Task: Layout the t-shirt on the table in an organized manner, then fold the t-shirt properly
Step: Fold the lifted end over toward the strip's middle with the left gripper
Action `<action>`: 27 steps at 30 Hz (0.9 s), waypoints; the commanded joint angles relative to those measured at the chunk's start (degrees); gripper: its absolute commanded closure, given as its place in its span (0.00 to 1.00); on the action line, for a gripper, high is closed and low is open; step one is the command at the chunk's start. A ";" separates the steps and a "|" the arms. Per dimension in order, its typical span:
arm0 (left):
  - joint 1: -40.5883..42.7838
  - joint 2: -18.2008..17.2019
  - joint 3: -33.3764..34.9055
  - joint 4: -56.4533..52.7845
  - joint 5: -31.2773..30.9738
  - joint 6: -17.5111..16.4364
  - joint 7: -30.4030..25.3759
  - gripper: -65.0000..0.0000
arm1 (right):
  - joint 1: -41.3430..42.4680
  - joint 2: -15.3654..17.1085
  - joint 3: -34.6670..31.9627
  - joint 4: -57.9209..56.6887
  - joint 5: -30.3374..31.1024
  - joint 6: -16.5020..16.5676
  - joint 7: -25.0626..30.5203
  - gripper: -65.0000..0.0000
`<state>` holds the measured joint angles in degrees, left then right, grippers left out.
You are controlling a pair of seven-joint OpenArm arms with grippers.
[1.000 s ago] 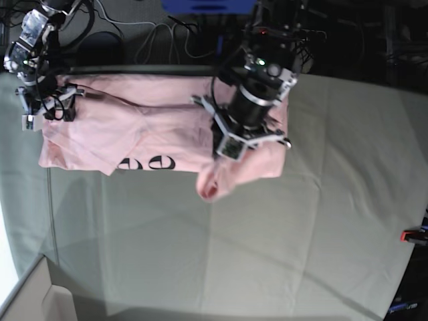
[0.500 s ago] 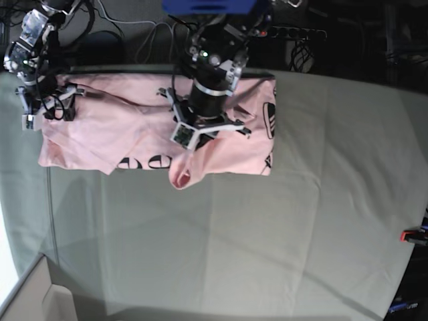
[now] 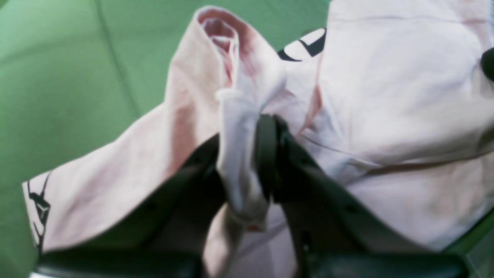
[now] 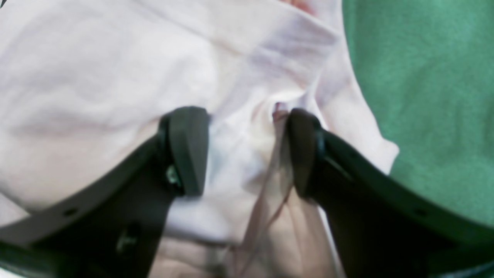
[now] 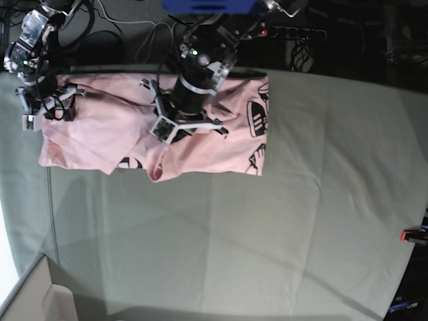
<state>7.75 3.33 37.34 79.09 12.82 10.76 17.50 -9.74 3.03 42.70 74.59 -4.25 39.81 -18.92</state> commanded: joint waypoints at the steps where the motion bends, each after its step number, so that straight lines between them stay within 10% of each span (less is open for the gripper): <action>1: 0.03 0.75 0.33 0.87 -0.64 0.44 -1.45 0.94 | 0.11 0.71 0.07 0.89 0.25 0.19 0.32 0.48; 9: 0.65 0.32 0.50 2.01 -3.02 0.09 -1.80 0.36 | 0.20 0.71 -0.02 0.89 0.25 0.19 0.32 0.48; 18: 3.37 -3.73 -1.43 15.28 -3.02 0.36 -1.54 0.34 | 0.20 0.71 -0.02 0.89 0.25 0.19 0.32 0.48; 21: 3.55 -5.84 -4.33 15.64 -3.02 0.44 -1.54 0.45 | 0.29 0.71 -0.02 0.89 0.25 0.19 0.32 0.48; 27: 5.22 -5.93 -12.60 12.21 -3.10 0.44 -1.45 1.00 | 0.29 0.53 -0.02 0.89 0.25 0.19 0.32 0.48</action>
<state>12.91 -2.92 24.53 90.56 9.52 11.00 17.19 -9.56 3.01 42.59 74.56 -4.27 39.81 -19.16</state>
